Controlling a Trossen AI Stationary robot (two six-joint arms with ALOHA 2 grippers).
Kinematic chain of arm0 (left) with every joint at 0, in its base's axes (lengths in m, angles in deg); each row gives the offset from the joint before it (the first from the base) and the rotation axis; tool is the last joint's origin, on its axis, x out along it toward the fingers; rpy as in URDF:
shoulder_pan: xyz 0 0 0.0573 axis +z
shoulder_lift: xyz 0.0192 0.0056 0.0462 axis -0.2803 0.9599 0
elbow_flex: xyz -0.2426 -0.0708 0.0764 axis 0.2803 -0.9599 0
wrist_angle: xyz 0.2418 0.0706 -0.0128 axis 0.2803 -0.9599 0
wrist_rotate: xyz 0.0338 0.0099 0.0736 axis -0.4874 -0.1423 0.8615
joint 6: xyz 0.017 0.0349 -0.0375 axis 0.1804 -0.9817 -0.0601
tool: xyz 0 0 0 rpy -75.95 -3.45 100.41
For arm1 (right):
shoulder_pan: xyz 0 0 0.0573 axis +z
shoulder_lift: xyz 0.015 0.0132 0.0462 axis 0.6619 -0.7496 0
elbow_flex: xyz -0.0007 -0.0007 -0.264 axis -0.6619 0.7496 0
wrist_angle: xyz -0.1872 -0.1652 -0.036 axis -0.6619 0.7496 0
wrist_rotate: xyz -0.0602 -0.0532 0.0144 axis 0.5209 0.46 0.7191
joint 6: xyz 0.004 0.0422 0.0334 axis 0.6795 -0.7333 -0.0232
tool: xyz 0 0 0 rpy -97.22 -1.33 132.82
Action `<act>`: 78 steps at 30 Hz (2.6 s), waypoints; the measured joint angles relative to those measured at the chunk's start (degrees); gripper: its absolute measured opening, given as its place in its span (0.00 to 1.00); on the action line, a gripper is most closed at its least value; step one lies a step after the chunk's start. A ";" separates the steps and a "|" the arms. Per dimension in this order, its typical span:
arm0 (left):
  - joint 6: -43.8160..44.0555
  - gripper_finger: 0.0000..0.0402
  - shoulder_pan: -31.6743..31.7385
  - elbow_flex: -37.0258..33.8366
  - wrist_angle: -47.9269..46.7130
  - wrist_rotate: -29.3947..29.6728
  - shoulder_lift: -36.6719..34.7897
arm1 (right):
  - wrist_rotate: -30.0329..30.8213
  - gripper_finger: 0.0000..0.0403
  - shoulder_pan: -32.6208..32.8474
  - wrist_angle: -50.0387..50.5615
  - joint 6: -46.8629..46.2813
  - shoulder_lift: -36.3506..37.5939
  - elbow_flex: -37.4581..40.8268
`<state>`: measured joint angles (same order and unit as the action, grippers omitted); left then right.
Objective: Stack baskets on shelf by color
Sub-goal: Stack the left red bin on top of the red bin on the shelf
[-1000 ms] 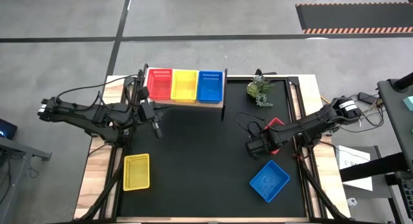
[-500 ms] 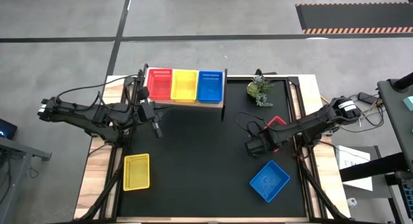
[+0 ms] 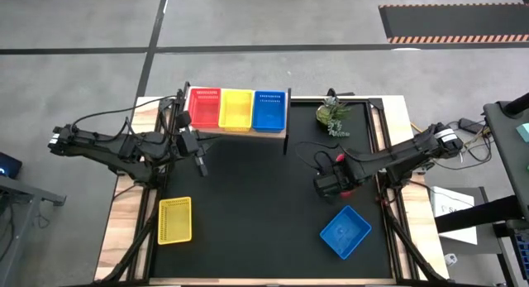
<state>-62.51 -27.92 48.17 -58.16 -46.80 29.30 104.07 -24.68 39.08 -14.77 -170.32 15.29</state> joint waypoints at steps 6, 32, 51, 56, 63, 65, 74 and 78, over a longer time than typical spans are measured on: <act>0.00 0.01 -0.03 0.00 -0.03 0.00 0.37 | 0.24 0.02 0.25 2.49 0.34 0.79 -0.47; 0.00 0.01 0.00 0.00 -0.06 -0.01 1.86 | 17.57 0.02 2.36 1.13 2.67 12.73 -5.05; 0.04 0.01 0.00 0.02 0.22 -0.13 6.30 | 12.55 0.02 5.36 -50.47 63.92 -1.34 1.18; 0.04 0.01 0.00 0.02 0.07 -0.24 7.36 | 23.71 0.02 5.36 -52.35 65.48 -8.07 0.64; 0.20 0.01 -0.06 0.02 0.11 -0.30 8.04 | 24.40 0.02 5.48 -53.20 66.20 -13.12 -1.83; 0.50 0.01 -0.04 0.02 0.34 -0.97 8.19 | 22.12 0.02 5.54 -52.41 65.16 -13.44 -2.25; 4.56 0.01 -0.04 0.02 1.73 -8.28 10.25 | 16.71 0.02 5.54 -52.10 63.72 -11.62 -3.46; 8.08 0.01 -0.20 0.02 1.60 -18.60 13.08 | 14.92 0.02 5.54 -50.24 63.54 -8.33 -2.23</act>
<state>-54.44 -28.12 48.19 -56.56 -65.40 42.38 118.99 -19.14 -11.17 48.77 -178.66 13.05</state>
